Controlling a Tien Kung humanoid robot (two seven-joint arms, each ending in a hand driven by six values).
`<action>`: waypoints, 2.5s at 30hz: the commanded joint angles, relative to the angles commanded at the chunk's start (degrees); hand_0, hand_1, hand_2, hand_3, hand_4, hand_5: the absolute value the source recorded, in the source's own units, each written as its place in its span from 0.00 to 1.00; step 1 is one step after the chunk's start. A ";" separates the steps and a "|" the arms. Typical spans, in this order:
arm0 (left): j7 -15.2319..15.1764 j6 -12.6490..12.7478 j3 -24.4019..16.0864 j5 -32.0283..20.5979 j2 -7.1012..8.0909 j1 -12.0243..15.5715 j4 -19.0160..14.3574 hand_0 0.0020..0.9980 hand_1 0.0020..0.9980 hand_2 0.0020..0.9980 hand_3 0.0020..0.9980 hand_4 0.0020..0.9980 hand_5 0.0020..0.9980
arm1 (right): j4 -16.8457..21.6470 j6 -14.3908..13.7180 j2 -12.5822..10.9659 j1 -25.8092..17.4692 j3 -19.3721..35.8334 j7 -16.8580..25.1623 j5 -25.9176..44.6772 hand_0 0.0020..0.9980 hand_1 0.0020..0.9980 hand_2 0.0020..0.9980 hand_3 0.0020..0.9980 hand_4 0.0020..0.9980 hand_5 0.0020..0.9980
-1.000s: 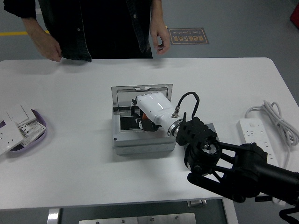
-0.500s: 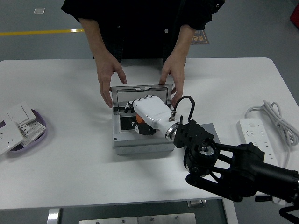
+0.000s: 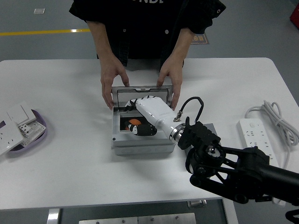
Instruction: Pick up the cylinder from the cube,place it in the box,flap close box
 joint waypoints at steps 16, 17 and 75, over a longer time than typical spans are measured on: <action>0.04 0.09 0.41 -0.16 0.14 -0.28 0.12 0.60 0.62 0.62 0.63 0.68 0.21 | -0.42 -2.47 -3.59 7.89 3.66 5.47 17.47 0.75 0.65 0.64 0.65 0.66 0.38; 0.04 0.09 0.46 -0.15 0.16 -0.34 0.12 0.60 0.62 0.62 0.63 0.68 0.21 | -1.91 -2.12 -3.48 8.75 2.80 6.05 18.99 0.75 0.65 0.64 0.65 0.66 0.38; -0.02 0.34 -1.09 0.73 0.32 1.02 0.16 0.60 0.62 0.62 0.63 0.68 0.21 | 8.77 -7.44 -15.81 -19.54 27.11 19.60 37.26 0.67 0.62 0.63 0.65 0.60 0.35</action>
